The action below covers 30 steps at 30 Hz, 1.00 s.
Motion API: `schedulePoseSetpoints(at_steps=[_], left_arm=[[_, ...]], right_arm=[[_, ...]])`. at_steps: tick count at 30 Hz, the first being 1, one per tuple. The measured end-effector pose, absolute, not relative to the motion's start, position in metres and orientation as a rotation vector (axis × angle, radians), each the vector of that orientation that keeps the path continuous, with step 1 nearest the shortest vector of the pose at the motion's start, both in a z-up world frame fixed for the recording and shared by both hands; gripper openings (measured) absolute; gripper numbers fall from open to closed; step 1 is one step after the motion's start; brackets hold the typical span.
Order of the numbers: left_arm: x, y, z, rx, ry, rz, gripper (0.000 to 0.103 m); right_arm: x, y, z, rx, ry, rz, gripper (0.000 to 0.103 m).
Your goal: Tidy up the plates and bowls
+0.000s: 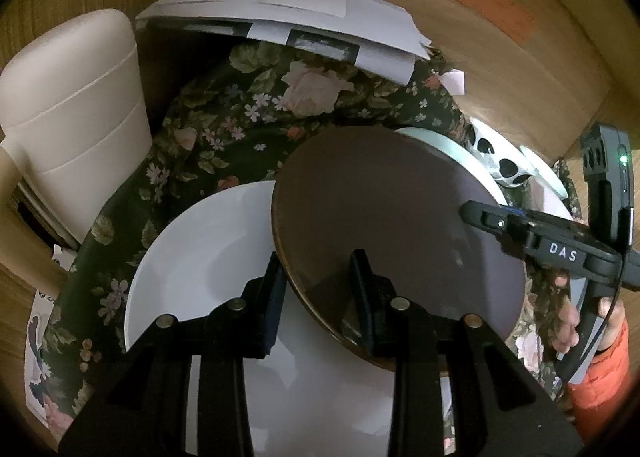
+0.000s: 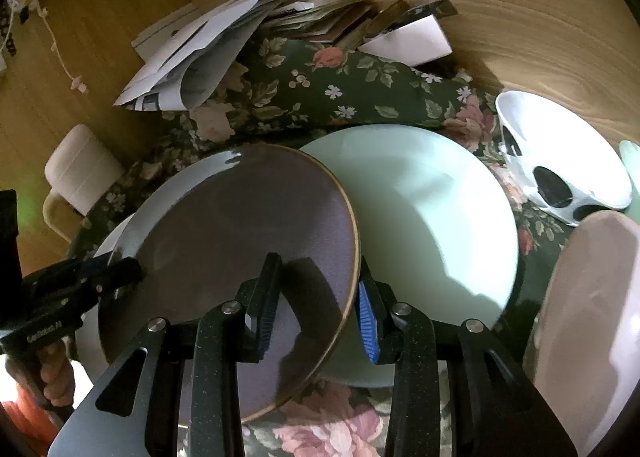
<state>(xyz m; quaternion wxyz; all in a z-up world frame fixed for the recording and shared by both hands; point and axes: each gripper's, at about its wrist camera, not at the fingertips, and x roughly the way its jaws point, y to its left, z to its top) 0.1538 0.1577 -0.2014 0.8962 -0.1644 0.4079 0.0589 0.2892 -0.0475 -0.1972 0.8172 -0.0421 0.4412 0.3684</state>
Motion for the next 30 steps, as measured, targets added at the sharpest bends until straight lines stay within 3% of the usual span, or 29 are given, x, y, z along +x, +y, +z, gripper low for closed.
schedulePoseSetpoints(at_steps=[30], left_arm=[[0.103, 0.102, -0.158, -0.297, 0.773, 0.04, 0.032]], right_arm=[[0.21, -0.119, -0.154, -0.047, 0.809, 0.713, 0.032]])
